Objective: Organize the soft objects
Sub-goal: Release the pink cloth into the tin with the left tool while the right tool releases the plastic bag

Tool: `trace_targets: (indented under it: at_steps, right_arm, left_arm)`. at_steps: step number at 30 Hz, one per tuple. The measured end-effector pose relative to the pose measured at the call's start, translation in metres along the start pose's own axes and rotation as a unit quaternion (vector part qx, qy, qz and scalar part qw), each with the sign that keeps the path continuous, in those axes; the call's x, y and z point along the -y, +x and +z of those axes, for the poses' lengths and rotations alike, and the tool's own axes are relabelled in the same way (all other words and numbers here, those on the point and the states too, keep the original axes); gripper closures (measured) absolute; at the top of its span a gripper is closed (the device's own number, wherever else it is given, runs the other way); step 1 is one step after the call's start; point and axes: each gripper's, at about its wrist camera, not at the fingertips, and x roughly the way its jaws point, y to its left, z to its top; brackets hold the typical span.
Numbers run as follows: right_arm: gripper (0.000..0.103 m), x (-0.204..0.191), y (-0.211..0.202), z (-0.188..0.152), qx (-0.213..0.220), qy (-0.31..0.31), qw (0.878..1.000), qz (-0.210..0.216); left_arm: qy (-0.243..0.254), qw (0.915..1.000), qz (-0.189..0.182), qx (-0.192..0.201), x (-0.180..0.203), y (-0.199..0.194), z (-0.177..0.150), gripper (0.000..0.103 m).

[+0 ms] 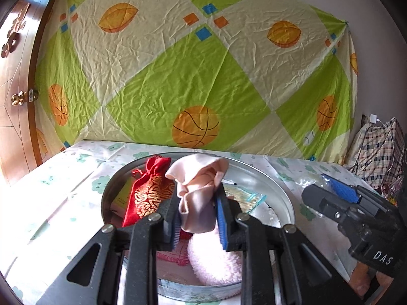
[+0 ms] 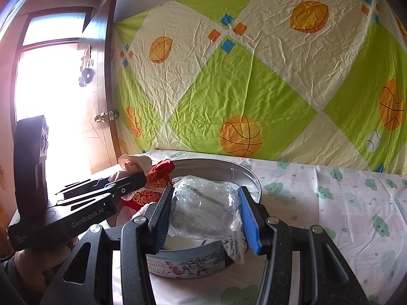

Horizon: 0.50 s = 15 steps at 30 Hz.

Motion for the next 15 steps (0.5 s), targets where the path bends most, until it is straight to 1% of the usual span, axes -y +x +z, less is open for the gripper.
trace_targets:
  at_steps: [6,10,13,15]
  right_arm:
    - [0.051,0.008,0.013,0.019,-0.006,0.018,1.0,0.008]
    - [0.051,0.012,0.032,0.033,-0.024,0.03,0.999,0.015]
    - [0.051,0.012,0.047,0.041,-0.039,0.033,0.999,0.016]
    - [0.051,0.013,0.059,0.044,-0.052,0.034,0.998,0.015]
  left_arm:
    - [0.006,0.9993,-0.001,-0.036,-0.006,0.015,0.012,0.081]
    - [0.011,0.9983,-0.003,-0.058,-0.009,0.026,0.021,0.081]
    - [0.018,0.9974,0.003,-0.069,-0.012,0.034,0.027,0.081]
    - [0.017,0.9963,0.004,-0.084,-0.014,0.041,0.03,0.081]
